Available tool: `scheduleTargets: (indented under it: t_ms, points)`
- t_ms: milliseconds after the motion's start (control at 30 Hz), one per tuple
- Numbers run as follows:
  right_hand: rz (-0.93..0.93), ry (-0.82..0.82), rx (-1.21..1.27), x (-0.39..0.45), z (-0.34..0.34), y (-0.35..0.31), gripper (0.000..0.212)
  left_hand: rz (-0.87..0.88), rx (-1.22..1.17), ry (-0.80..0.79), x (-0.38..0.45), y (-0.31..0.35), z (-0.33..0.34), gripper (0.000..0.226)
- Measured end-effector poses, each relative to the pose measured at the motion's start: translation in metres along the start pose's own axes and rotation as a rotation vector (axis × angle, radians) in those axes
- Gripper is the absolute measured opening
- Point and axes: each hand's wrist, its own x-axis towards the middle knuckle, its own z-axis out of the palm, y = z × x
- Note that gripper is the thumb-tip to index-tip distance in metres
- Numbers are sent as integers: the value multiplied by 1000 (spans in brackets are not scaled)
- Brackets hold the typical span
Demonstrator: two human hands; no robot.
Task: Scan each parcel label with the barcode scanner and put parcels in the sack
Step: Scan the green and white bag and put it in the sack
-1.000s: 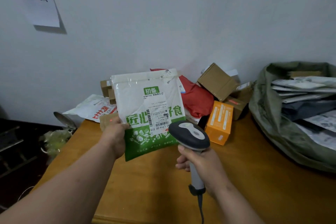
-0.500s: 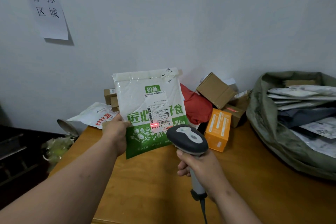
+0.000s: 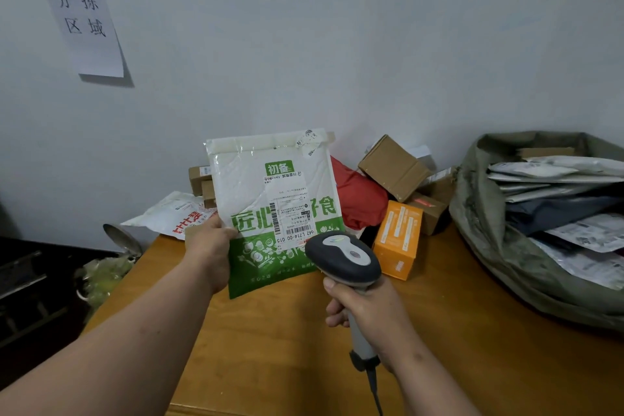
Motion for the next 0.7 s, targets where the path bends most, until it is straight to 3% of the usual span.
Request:
scheduleTargets:
  t_ms: [167,333,467,567,633,700]
  points:
    - [-10,90,-18,1,-21,2,14,-14,24,-46,-14,-3,28,28]
    - [23,321,88,4,-66,11,18,-29,10,-131,-23,-10,74,25]
    - [40,311,282,10,-97,13,20,-60,25,-216,-14,-20,120,26]
    - [10,296,371,19,-114,12,36,-87,67,-284,-3,-25,161,29]
    - [-14,348,378,30,-125,11,46,-89,96,-331,10,-27,191,31]
    - [-23,441,383,42,-138,10,42,-88,140,-385,19,-26,220,28]
